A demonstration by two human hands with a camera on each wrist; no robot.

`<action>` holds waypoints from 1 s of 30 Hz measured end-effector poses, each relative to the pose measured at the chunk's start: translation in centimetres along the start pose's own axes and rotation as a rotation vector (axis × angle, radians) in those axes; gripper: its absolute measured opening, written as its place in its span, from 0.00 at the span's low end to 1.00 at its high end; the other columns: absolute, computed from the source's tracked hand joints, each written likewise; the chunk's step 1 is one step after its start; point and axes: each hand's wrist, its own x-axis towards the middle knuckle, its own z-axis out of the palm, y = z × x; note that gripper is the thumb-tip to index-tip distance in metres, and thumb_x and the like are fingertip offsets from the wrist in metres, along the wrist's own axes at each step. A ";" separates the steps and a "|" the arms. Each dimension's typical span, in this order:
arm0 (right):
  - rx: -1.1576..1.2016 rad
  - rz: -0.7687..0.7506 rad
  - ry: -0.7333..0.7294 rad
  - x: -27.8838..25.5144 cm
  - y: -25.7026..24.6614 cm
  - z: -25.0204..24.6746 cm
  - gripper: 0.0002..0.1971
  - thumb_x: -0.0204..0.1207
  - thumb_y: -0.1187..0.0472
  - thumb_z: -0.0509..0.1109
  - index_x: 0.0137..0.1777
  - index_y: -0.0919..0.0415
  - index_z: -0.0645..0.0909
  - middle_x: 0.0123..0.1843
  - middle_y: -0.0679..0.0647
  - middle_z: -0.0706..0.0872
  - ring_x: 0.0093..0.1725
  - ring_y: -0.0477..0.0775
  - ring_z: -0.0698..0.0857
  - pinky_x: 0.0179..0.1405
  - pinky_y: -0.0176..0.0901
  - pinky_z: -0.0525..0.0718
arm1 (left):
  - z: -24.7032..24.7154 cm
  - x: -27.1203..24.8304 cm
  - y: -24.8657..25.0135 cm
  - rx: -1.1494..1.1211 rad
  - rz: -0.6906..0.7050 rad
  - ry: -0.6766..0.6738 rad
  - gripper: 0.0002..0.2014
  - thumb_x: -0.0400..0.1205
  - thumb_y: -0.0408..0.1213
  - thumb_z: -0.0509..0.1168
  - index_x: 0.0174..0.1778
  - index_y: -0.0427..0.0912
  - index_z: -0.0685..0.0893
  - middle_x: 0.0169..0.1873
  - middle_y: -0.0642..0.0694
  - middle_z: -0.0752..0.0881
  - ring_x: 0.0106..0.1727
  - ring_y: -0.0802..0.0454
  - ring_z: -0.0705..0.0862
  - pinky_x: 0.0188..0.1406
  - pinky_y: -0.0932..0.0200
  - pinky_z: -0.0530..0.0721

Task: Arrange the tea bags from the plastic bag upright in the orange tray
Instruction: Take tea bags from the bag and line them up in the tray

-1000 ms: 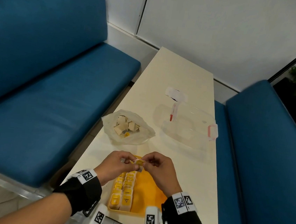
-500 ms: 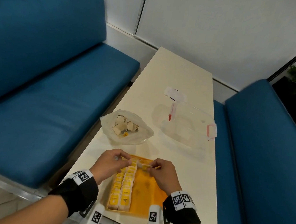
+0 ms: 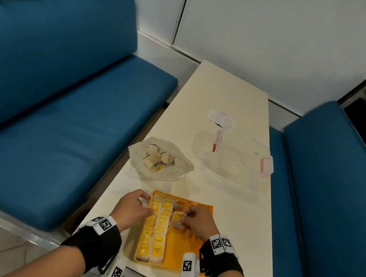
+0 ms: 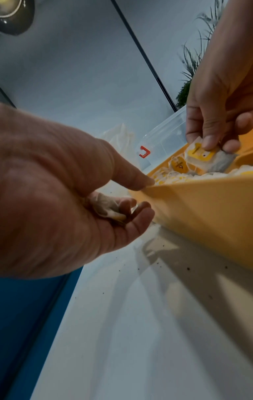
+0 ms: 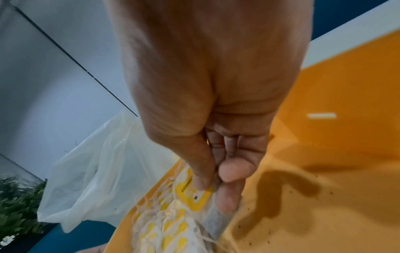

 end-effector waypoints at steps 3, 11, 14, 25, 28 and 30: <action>0.104 0.037 0.063 0.7 0.0 0.5 0.07 0.77 0.74 0.69 0.42 0.62 0.80 0.29 0.58 0.86 0.19 0.47 0.79 0.19 0.37 0.76 | 0.0 0.0 -0.1 -0.005 -0.003 -0.006 0.18 0.74 0.38 0.81 0.57 0.50 0.84 0.40 0.44 0.85 0.37 0.50 0.85 0.36 0.59 0.81; 0.221 0.087 0.184 1.7 0.3 1.6 0.08 0.76 0.73 0.72 0.40 0.61 0.82 0.30 0.59 0.87 0.21 0.46 0.80 0.18 0.35 0.75 | 0.0 0.1 -0.1 0.003 -0.010 -0.029 0.17 0.73 0.39 0.80 0.53 0.54 0.82 0.41 0.46 0.85 0.39 0.50 0.85 0.39 0.57 0.82; 0.242 0.108 0.230 2.2 0.5 1.9 0.08 0.77 0.72 0.72 0.39 0.60 0.82 0.30 0.58 0.87 0.23 0.47 0.81 0.18 0.33 0.75 | -0.1 0.1 0.0 0.006 -0.009 -0.031 0.17 0.73 0.39 0.80 0.53 0.55 0.82 0.40 0.47 0.85 0.40 0.50 0.84 0.40 0.57 0.82; 0.293 0.154 0.319 3.0 0.7 3.0 0.03 0.76 0.65 0.76 0.44 0.62 0.85 0.29 0.58 0.88 0.25 0.50 0.82 0.28 0.41 0.82 | -0.2 -0.3 0.4 0.039 -0.022 -0.038 0.17 0.74 0.39 0.80 0.55 0.54 0.82 0.40 0.46 0.85 0.39 0.50 0.85 0.39 0.57 0.82; 0.343 0.164 0.323 3.1 0.7 3.3 0.04 0.75 0.66 0.77 0.44 0.65 0.85 0.29 0.59 0.89 0.28 0.52 0.84 0.31 0.43 0.84 | -0.3 -0.5 0.7 0.046 -0.029 -0.042 0.17 0.74 0.39 0.79 0.54 0.54 0.81 0.39 0.47 0.85 0.38 0.50 0.84 0.38 0.57 0.82; 0.368 0.172 0.330 3.2 0.7 3.3 0.04 0.74 0.66 0.78 0.45 0.66 0.86 0.30 0.59 0.90 0.30 0.54 0.86 0.36 0.47 0.87 | -0.4 -0.7 1.0 0.049 -0.025 -0.046 0.17 0.74 0.40 0.80 0.54 0.54 0.81 0.40 0.47 0.84 0.39 0.50 0.85 0.41 0.56 0.84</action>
